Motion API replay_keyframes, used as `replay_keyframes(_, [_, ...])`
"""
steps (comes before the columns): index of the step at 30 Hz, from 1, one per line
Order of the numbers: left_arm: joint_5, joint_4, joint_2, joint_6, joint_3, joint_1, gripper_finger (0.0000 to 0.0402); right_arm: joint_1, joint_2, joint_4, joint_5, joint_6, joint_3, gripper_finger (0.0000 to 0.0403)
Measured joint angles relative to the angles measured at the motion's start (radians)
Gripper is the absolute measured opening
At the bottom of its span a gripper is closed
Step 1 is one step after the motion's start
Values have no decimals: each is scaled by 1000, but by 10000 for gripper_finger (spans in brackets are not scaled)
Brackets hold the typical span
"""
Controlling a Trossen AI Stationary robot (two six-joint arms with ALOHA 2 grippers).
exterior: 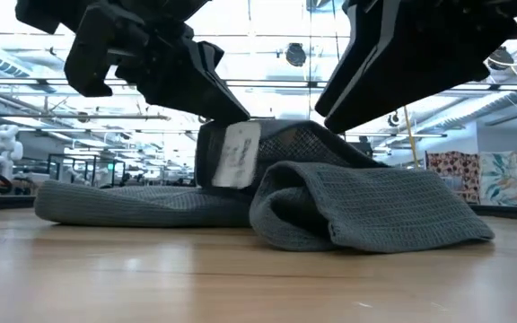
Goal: Roll towel into tight, uniform cylinder
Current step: Roll the gray towel
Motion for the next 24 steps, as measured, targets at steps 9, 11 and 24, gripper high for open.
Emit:
replay_keyframes(9, [107,30,-1,-47,0,14,6,-17,0,55,90,-185,0,183])
replay_keyframes(11, [107,33,-1,-59,0,16,6,-28,0,55,52,-201,0,183])
replay_keyframes(24, [153,36,-2,-105,0,45,6,-75,62,53,101,-232,-1,105])
